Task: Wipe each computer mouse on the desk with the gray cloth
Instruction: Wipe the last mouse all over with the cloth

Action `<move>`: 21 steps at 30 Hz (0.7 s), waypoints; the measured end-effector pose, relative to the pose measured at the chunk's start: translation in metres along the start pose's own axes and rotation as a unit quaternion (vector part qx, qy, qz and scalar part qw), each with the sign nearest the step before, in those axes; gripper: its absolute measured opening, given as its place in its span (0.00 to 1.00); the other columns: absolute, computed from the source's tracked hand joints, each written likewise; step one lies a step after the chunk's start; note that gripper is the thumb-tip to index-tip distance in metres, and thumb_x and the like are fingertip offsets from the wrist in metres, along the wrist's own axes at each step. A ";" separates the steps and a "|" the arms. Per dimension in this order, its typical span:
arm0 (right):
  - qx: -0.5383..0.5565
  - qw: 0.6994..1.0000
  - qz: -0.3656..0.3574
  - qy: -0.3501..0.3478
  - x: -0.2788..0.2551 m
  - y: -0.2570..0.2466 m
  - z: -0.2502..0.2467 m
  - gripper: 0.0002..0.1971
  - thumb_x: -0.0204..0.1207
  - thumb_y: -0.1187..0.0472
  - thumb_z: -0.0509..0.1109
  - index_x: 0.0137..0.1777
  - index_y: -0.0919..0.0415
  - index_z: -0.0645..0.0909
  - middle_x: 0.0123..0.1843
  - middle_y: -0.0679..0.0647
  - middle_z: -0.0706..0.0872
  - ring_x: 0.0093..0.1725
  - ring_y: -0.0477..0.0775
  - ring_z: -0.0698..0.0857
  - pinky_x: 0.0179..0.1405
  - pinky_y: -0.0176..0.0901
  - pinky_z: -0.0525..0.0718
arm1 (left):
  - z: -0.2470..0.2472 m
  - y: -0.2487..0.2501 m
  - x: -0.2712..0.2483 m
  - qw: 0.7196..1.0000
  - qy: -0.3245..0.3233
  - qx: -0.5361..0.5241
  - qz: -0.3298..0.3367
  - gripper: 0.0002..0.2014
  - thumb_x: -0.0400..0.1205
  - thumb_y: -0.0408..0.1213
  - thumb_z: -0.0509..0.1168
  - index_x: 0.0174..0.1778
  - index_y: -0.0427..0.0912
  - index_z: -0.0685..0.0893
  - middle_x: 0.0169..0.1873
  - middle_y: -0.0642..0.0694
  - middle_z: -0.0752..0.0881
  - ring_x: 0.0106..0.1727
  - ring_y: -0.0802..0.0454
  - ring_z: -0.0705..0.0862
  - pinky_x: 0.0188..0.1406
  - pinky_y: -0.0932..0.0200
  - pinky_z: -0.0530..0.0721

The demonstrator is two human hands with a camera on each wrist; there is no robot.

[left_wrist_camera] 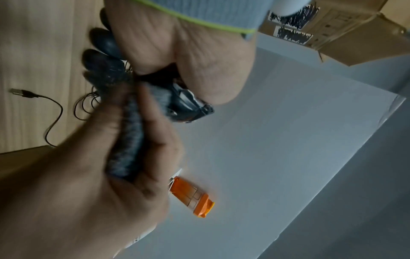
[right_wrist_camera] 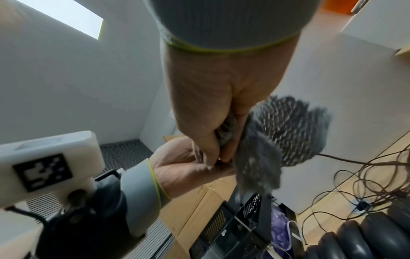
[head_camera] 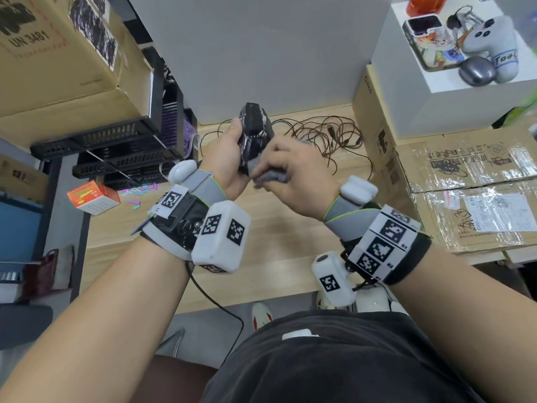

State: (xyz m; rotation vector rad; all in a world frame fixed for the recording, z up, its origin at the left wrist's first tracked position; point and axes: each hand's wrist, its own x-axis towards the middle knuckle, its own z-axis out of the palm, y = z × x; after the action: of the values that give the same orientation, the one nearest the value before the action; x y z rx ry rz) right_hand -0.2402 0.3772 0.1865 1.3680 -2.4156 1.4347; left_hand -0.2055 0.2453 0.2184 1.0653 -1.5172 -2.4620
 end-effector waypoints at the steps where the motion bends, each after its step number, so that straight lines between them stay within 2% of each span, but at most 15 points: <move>1: -0.002 0.999 0.014 -0.033 -0.003 0.004 0.000 0.07 0.63 0.68 0.80 0.39 0.57 0.90 0.41 0.51 0.86 0.41 0.46 0.83 0.47 0.36 0.80 | 0.000 0.003 -0.001 1.000 0.005 -0.011 -0.006 0.25 0.93 0.50 0.50 0.70 0.34 0.81 0.55 0.37 0.89 0.53 0.39 0.88 0.39 0.50 0.88; 2: -0.003 0.998 0.032 -0.048 -0.004 0.009 -0.002 0.07 0.63 0.67 0.80 0.40 0.57 0.90 0.40 0.49 0.86 0.41 0.45 0.83 0.47 0.43 0.83 | 0.000 0.005 -0.002 1.000 0.009 -0.017 -0.012 0.24 0.93 0.49 0.51 0.68 0.34 0.82 0.52 0.38 0.89 0.50 0.40 0.88 0.34 0.52 0.89; 4: -0.002 0.998 0.066 -0.019 -0.003 0.014 -0.013 0.05 0.66 0.63 0.80 0.41 0.55 0.91 0.40 0.47 0.88 0.42 0.45 0.85 0.48 0.48 0.83 | 0.002 0.007 -0.006 0.999 0.004 -0.034 -0.020 0.22 0.94 0.49 0.50 0.60 0.37 0.85 0.42 0.41 0.91 0.41 0.45 0.89 0.27 0.58 0.87; 6: 0.013 0.995 0.080 0.050 0.003 0.011 -0.026 0.05 0.69 0.60 0.79 0.44 0.55 0.90 0.41 0.48 0.89 0.43 0.45 0.85 0.47 0.43 0.83 | 0.002 0.005 -0.005 0.999 -0.006 -0.028 -0.022 0.23 0.94 0.48 0.48 0.53 0.40 0.85 0.37 0.43 0.91 0.35 0.48 0.89 0.27 0.58 0.86; 8: 0.037 0.994 0.072 0.078 0.009 0.001 -0.032 0.05 0.70 0.60 0.78 0.45 0.56 0.88 0.41 0.47 0.89 0.40 0.42 0.84 0.42 0.32 0.81 | 0.005 -0.002 -0.005 1.000 -0.015 -0.005 -0.023 0.22 0.94 0.47 0.46 0.51 0.41 0.83 0.37 0.43 0.89 0.34 0.47 0.86 0.33 0.57 0.82; 10: 0.031 0.997 0.036 0.060 0.013 -0.008 -0.023 0.05 0.68 0.63 0.78 0.43 0.58 0.88 0.40 0.44 0.86 0.39 0.40 0.82 0.41 0.27 0.77 | 0.011 -0.007 -0.005 1.000 -0.012 -0.005 -0.024 0.21 0.94 0.47 0.46 0.56 0.40 0.82 0.40 0.41 0.89 0.39 0.44 0.87 0.42 0.52 0.83; 12: 0.031 0.999 0.015 0.022 0.009 -0.007 -0.012 0.04 0.67 0.64 0.79 0.42 0.58 0.89 0.40 0.44 0.86 0.40 0.40 0.81 0.45 0.30 0.77 | 0.014 -0.007 -0.004 1.000 0.002 -0.023 -0.016 0.20 0.94 0.45 0.48 0.58 0.38 0.83 0.41 0.41 0.90 0.42 0.45 0.89 0.46 0.52 0.87; 14: 0.044 0.998 0.023 -0.030 0.004 0.001 -0.011 0.04 0.67 0.63 0.80 0.41 0.56 0.89 0.40 0.46 0.88 0.41 0.43 0.85 0.45 0.35 0.80 | 0.014 -0.006 -0.002 0.999 0.016 -0.039 -0.006 0.20 0.94 0.44 0.49 0.56 0.36 0.83 0.47 0.39 0.90 0.47 0.44 0.89 0.51 0.50 0.88; 16: 0.049 0.997 0.053 -0.036 0.002 0.009 -0.019 0.04 0.67 0.62 0.81 0.41 0.55 0.90 0.39 0.45 0.89 0.39 0.42 0.86 0.43 0.36 0.82 | 0.011 -0.006 0.001 0.999 0.012 -0.042 -0.007 0.21 0.94 0.46 0.48 0.61 0.35 0.82 0.57 0.35 0.85 0.54 0.41 0.85 0.56 0.47 0.85; 19: 0.050 0.994 0.095 0.030 0.007 0.015 -0.029 0.05 0.66 0.61 0.82 0.41 0.54 0.90 0.38 0.45 0.90 0.40 0.44 0.86 0.45 0.42 0.84 | 0.013 -0.003 -0.001 0.998 0.004 -0.060 -0.012 0.23 0.94 0.46 0.48 0.70 0.32 0.79 0.59 0.33 0.82 0.55 0.39 0.83 0.48 0.49 0.86; 21: 0.053 0.995 0.076 0.027 0.010 0.006 -0.028 0.05 0.66 0.59 0.82 0.41 0.53 0.90 0.38 0.46 0.91 0.40 0.45 0.87 0.45 0.40 0.83 | 0.016 -0.001 0.000 0.998 -0.005 -0.060 -0.017 0.25 0.94 0.47 0.49 0.71 0.30 0.79 0.57 0.33 0.84 0.53 0.40 0.85 0.44 0.50 0.89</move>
State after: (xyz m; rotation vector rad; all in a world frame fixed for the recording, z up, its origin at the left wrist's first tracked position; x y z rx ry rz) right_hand -0.2616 0.3921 0.2024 1.1665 -2.4908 1.6332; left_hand -0.2149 0.2579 0.2219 1.0686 -1.3461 -2.5470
